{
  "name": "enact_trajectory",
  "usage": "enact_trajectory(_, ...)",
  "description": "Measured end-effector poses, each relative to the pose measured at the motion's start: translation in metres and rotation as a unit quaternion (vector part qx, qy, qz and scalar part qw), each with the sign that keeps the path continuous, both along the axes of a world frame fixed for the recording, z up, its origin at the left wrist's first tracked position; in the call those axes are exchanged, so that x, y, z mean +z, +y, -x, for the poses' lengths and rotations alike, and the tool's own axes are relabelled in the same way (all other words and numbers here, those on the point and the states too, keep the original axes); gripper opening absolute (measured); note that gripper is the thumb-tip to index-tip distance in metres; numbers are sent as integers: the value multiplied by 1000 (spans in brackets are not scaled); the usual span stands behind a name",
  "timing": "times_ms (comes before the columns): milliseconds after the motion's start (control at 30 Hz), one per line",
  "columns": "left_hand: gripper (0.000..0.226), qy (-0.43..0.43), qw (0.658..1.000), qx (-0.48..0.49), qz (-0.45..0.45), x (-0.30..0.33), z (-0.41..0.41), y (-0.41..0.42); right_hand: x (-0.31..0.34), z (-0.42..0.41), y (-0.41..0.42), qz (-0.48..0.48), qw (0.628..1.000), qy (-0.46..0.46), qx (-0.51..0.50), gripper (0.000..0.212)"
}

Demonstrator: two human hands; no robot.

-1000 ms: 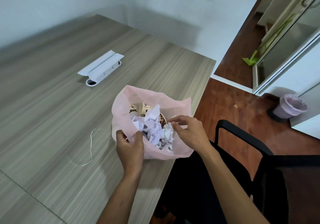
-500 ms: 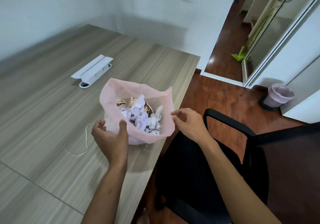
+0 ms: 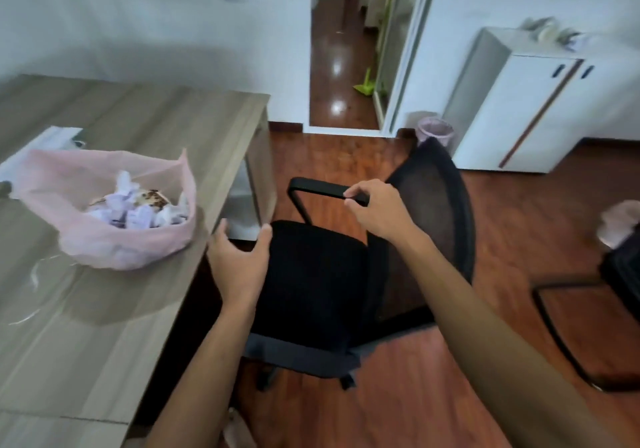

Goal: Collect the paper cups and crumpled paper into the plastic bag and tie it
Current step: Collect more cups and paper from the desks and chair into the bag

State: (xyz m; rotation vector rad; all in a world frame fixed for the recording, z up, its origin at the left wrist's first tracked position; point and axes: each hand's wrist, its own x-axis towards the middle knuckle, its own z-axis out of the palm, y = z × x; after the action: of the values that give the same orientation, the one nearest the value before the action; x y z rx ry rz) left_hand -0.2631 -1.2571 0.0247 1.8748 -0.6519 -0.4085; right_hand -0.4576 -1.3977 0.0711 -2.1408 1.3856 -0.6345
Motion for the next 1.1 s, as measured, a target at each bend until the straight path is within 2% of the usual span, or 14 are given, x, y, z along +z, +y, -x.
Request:
enact_trajectory(100, 93, -6, 992, -116, -49, 3, 65, -20, 2, 67, -10, 77, 993, 1, -84, 18)
enact_trajectory(200, 107, -16, 965, -245, -95, 3, 126, -37, 3, 123, -19, 127, 978, -17, -162, 19)
enact_trajectory(267, 110, -27, 936, -328, -122, 4, 164, -44, -2, 150, -26, 102, 972, -33, -207, 27)
enact_trajectory(333, 117, -21, 910, -388, -144, 4, 195, -50, -11, 170, -32, 36, 968, -42, -243, 43)
enact_trajectory(467, 127, 18, 854, -478, -204, -7, 232, -52, -27, 184, -38, -70, 962, -77, -252, 63)
enact_trajectory(567, 117, 88, 837, -494, -217, -18, 239, -50, -32, 178, -47, -140, 959, -139, -205, 66)
enact_trajectory(633, 109, 121, 835, -494, -209, -21, 240, -48, -37, 169, -52, -148, 965, -151, -154, 51)
enact_trajectory(700, 109, 117, 834, -494, -215, -21, 240, -47, -43, 162, -56, -112, 973, -133, -151, 44)
enact_trajectory(900, 109, 105, 837, -487, -226, -25, 236, -39, -53, 153, -61, -84, 978, -88, -167, 58)
enact_trajectory(1100, 109, 99, 840, -484, -226, -25, 212, -36, -52, 123, -57, -80, 981, -86, -156, 58)
